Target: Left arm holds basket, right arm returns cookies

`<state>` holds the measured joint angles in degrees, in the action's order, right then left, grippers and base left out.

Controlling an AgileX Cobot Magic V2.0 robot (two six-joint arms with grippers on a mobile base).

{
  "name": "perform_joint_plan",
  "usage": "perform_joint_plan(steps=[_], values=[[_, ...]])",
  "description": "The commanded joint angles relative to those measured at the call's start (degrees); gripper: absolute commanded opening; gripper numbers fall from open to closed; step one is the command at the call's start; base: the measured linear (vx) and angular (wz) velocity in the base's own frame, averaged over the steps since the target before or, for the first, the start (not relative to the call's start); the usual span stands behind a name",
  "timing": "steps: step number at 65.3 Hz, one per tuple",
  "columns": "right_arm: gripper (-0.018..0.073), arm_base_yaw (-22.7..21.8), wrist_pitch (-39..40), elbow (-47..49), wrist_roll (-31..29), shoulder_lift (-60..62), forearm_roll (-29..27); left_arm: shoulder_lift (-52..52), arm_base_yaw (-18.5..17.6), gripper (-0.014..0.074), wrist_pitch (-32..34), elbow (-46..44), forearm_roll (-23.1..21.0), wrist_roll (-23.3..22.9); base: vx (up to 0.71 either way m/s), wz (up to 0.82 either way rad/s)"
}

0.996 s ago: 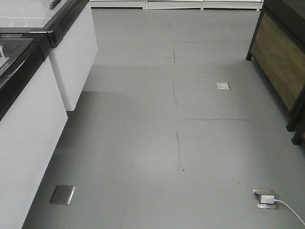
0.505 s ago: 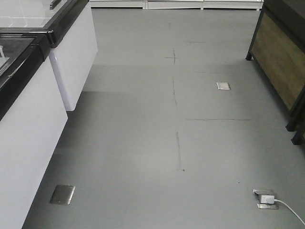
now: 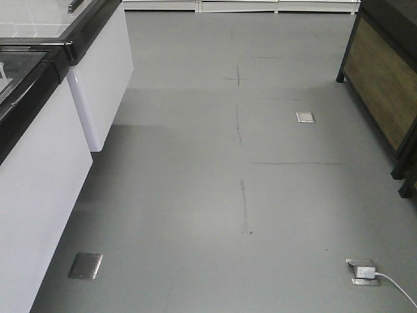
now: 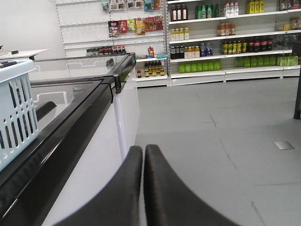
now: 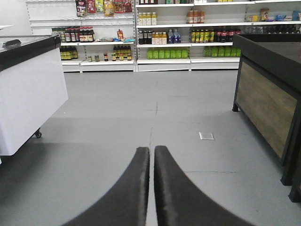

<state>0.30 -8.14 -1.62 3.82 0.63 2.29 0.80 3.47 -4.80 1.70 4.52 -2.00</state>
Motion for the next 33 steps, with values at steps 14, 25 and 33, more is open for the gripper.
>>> perform_joint_plan(steps=[14, 25, 33], values=[[-0.0006, -0.28, 4.32, -1.01, -0.54, 0.51, 0.16, 0.59, 0.04, -0.0006, 7.62, -1.5, -0.65, -2.59, 0.0, 0.0], [-0.0006, -0.28, 4.32, -1.01, -0.54, 0.51, 0.16, 0.59, 0.04, -0.0006, 18.97, -1.5, -0.65, -5.35, 0.0, 0.0], [-0.0006, -0.28, 4.32, -1.01, -0.54, 0.51, 0.16, 0.59, 0.04, -0.0006, 29.44, -1.5, -0.49, -5.34, 0.0, 0.0]])
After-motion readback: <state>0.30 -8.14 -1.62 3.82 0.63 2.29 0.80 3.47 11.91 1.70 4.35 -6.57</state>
